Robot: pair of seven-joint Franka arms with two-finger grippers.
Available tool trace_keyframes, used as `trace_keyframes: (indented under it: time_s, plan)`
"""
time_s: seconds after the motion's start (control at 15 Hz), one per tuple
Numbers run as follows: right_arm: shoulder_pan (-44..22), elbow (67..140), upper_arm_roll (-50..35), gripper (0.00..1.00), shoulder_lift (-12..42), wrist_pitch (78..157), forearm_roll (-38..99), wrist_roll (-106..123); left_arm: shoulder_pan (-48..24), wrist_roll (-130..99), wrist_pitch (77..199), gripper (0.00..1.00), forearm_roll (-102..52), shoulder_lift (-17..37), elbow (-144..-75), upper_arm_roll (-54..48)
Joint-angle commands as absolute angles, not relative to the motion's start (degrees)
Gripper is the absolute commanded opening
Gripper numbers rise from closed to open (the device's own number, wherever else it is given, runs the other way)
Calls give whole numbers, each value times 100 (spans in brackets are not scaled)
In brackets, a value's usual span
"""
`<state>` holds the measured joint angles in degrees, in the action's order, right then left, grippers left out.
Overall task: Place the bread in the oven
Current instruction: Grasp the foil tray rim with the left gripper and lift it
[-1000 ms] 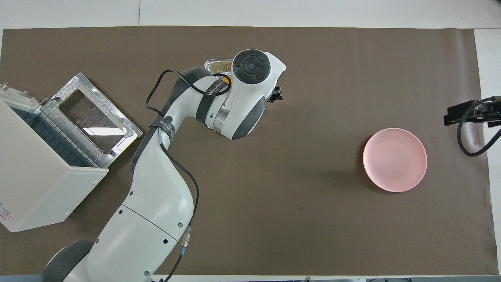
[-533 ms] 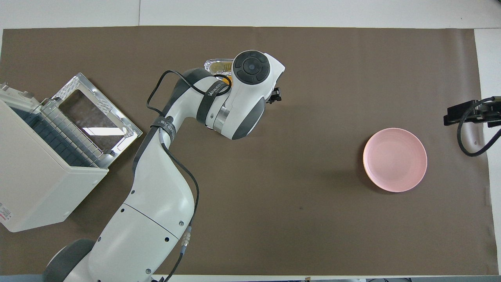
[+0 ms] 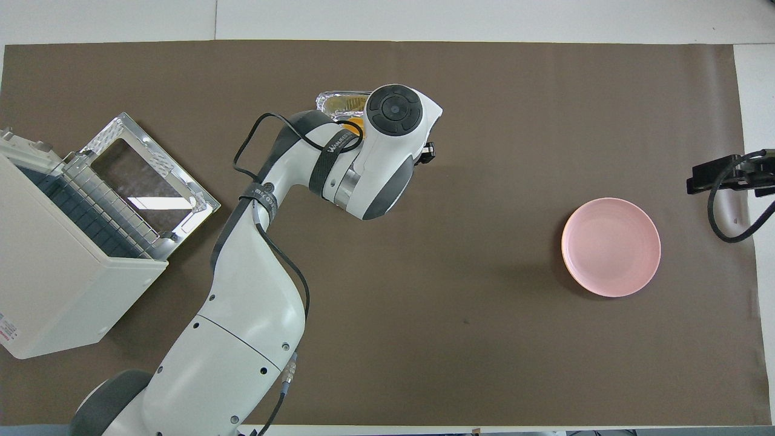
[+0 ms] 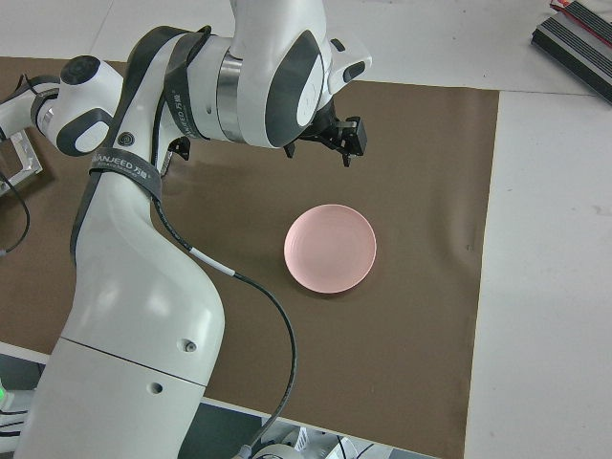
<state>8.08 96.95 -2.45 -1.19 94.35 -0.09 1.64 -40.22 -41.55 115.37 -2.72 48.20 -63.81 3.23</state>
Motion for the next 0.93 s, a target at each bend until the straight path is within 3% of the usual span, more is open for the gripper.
trace_keyframes:
  time_s: [0.0, 0.53, 0.87]
  plan:
    - [844, 9853, -299, 100, -264, 9492, -132, 105, -4096, -4402, 11277, 0, -413, 4799, -6399, 448]
    - [844, 9853, -299, 100, -264, 9492, -132, 105, -4096, -4728, 10785, 0, -413, 4746, -6311, 755]
    - [844, 9853, -299, 100, -264, 9492, -132, 105, -4122, -5035, 10240, 0, -387, 4343, -6319, 1343]
